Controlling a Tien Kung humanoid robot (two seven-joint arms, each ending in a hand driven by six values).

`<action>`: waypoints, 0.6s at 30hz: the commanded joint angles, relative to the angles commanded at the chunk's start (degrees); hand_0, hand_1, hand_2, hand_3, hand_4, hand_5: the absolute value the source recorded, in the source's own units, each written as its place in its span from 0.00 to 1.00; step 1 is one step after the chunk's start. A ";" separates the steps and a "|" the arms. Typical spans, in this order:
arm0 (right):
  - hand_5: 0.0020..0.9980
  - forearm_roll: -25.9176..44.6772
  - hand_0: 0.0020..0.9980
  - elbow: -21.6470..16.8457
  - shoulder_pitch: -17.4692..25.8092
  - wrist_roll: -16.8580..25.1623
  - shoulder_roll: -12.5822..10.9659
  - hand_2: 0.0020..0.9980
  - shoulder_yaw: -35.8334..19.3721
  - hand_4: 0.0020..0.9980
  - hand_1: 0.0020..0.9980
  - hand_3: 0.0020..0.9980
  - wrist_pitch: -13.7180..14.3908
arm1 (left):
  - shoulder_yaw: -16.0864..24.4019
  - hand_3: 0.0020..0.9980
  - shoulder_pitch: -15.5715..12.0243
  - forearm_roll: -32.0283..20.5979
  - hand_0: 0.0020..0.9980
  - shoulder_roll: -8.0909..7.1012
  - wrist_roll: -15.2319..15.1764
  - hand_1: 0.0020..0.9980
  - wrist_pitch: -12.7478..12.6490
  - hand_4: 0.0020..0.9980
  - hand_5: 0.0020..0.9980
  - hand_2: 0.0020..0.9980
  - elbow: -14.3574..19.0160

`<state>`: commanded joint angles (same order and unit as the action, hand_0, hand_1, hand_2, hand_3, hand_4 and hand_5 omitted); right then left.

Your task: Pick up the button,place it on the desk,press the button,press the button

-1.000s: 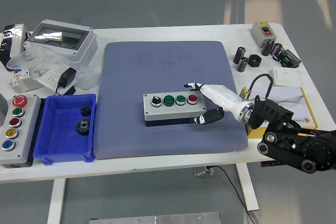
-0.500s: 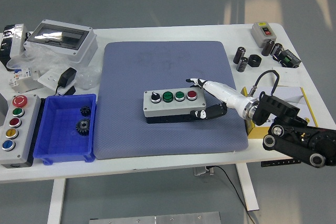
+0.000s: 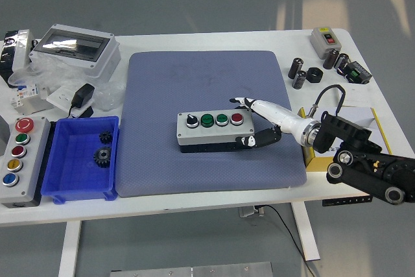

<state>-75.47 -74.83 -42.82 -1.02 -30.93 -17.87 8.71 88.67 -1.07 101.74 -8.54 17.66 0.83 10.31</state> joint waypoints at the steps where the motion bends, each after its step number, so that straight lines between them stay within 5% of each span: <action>1: 0.08 0.02 0.91 -0.01 0.02 -0.04 -0.06 0.91 -0.20 0.44 0.90 1.00 -0.28 | 0.12 0.58 0.01 0.17 0.62 -0.02 -0.02 0.56 0.07 0.59 0.22 0.53 0.00; 18: 0.10 3.40 1.00 -0.61 1.07 -0.24 -0.90 1.00 -2.17 0.55 1.00 1.00 -3.43 | 0.99 0.58 0.36 1.85 0.62 -0.57 -0.38 0.56 0.76 0.59 0.21 0.53 0.00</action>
<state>-72.07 -75.44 -41.74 -1.26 -31.83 -20.04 5.28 89.66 -0.71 103.59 -9.10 17.28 1.59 10.31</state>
